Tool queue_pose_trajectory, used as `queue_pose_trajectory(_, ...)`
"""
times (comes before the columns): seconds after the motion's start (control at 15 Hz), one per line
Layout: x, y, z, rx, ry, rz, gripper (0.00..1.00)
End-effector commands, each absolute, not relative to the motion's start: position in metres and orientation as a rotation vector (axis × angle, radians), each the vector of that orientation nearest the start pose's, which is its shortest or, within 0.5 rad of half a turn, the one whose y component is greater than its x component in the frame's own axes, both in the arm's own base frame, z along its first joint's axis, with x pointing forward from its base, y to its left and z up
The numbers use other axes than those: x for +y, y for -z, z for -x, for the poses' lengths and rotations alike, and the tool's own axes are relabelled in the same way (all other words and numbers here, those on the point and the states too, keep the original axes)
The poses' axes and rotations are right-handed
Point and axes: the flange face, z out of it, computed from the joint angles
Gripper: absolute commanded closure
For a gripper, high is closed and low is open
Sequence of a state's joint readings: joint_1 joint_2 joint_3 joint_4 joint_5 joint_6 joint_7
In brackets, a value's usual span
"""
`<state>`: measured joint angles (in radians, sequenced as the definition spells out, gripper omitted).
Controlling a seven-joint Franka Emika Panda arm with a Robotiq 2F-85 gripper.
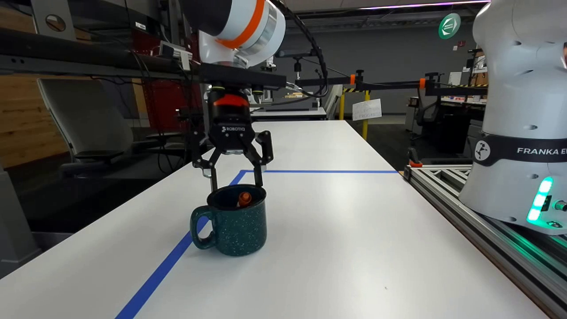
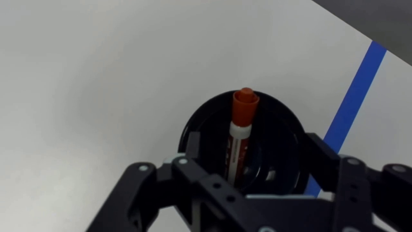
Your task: Put the marker on the table
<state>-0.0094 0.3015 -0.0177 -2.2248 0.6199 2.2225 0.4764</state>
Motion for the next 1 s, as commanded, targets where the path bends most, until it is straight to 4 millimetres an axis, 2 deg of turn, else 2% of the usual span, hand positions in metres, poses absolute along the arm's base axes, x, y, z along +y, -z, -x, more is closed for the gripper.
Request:
queue_pose_trajectory(0.0,0.0091,-0.2202,-0.5275,1.285,-0.522,2.420,0.27)
queue_pose_trajectory(0.13,0.0097,-0.2202,-0.5289,1.283,-0.521,2.420,0.33)
queue_pose_trajectory(0.2,0.0100,-0.2199,-0.5291,1.282,-0.520,2.420,0.40)
queue_pose_trajectory(0.27,0.0103,-0.2193,-0.5289,1.282,-0.521,2.421,0.37)
queue_pose_trajectory(0.33,0.0105,-0.2188,-0.5287,1.281,-0.520,2.422,0.41)
queue_pose_trajectory(0.73,0.0103,-0.2146,-0.5247,1.283,-0.533,2.427,0.48)
queue_pose_trajectory(0.8,0.0096,-0.2136,-0.5245,1.284,-0.534,2.428,0.57)
queue_pose_trajectory(0.93,0.0088,-0.2115,-0.5239,1.286,-0.539,2.428,0.56)
